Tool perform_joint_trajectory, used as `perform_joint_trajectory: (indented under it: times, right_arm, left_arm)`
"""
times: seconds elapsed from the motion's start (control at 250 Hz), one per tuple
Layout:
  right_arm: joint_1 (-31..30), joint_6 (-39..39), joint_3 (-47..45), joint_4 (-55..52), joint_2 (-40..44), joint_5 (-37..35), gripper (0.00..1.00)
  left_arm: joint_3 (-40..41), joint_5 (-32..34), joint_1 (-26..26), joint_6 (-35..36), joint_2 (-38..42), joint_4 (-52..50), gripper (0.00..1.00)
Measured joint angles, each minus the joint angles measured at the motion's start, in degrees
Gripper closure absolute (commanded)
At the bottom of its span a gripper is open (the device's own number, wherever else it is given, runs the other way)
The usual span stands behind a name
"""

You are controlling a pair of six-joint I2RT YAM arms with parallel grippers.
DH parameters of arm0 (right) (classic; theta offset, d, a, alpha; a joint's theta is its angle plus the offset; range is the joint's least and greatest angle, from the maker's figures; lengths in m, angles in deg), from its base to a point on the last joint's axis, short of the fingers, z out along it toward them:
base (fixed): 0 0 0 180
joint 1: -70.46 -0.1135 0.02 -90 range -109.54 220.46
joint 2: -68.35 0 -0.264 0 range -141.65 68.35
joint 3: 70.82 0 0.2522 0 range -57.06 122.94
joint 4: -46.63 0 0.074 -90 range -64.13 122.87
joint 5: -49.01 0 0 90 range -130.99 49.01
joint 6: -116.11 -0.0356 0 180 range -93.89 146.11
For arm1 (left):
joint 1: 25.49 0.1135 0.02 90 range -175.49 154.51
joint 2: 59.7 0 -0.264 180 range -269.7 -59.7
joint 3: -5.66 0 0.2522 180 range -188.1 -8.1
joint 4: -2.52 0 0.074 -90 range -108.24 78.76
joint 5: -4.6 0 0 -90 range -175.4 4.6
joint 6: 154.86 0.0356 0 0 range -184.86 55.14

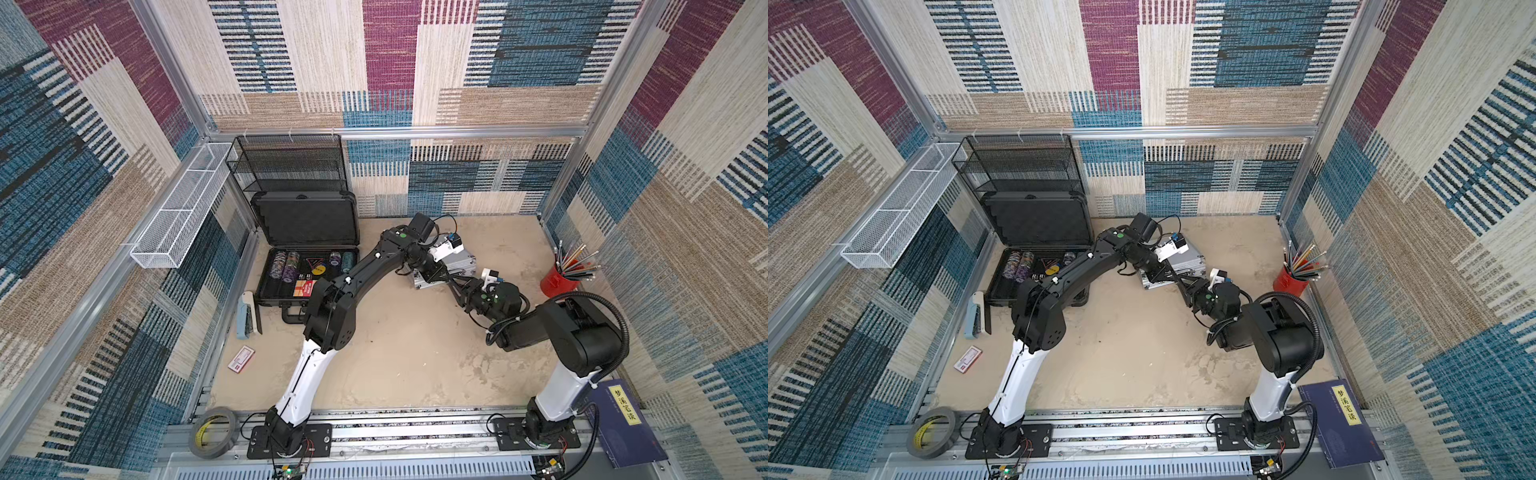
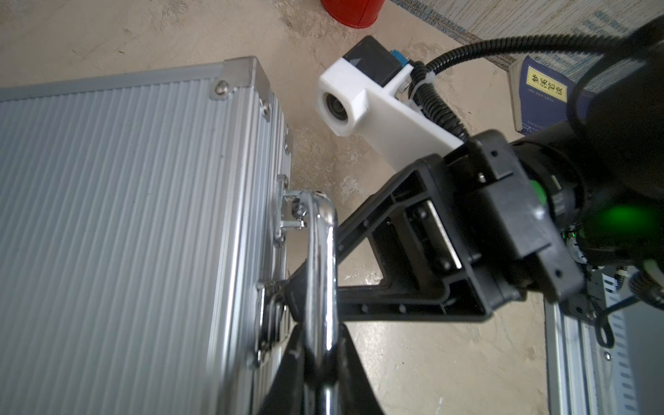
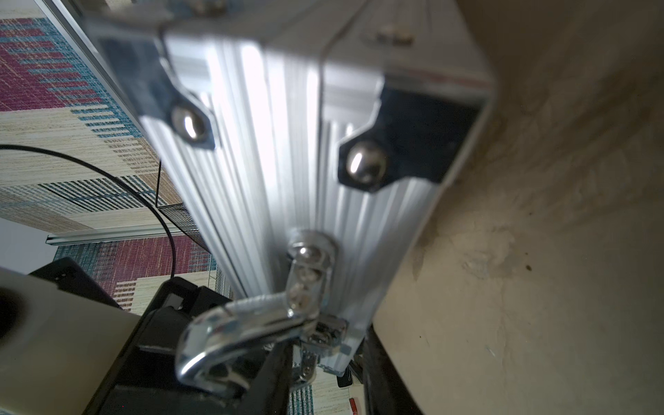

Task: Open the poker set cases
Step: Open the fastener on the poker set case.

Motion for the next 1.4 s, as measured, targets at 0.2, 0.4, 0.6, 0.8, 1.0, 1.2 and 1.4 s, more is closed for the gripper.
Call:
perform_joint_trajectory:
  times: [0.2, 0.4, 0.6, 0.8, 1.0, 1.2, 1.4]
  right_arm:
    - [-0.2, 0.1, 0.0, -1.2, 1.0, -0.2, 0.67]
    - [-0.2, 0.3, 0.0, -1.6, 0.8, -0.3, 0.60]
    - [-0.5, -0.3, -1.2, 3.3, -2.0, -1.1, 0.62]
    - [-0.8, -2.6, -2.4, 7.9, -3.3, -1.7, 0.66]
    - [-0.8, -3.7, -1.7, 8.3, -3.2, -2.1, 0.68]
    - [-0.8, -4.3, -1.4, 7.6, -3.2, -2.7, 0.73]
    - [-0.8, -4.5, -1.4, 4.9, -2.4, -3.2, 0.81]
  left_arm:
    - [0.2, -0.1, 0.0, 0.0, 0.0, 0.0, 1.00]
    - [0.3, -0.1, 0.0, 0.0, 0.0, 0.0, 1.00]
    - [0.3, -0.1, 0.0, -0.1, 0.0, 0.0, 1.00]
    - [0.3, -0.7, 0.0, -0.5, 0.0, 0.0, 1.00]
    - [0.4, -1.2, 0.0, -1.3, -0.1, 0.7, 1.00]
    - [1.3, -1.4, 0.0, -1.8, -0.1, 2.3, 1.00]
    - [2.7, -1.4, 0.0, -1.9, -0.1, 4.1, 1.00]
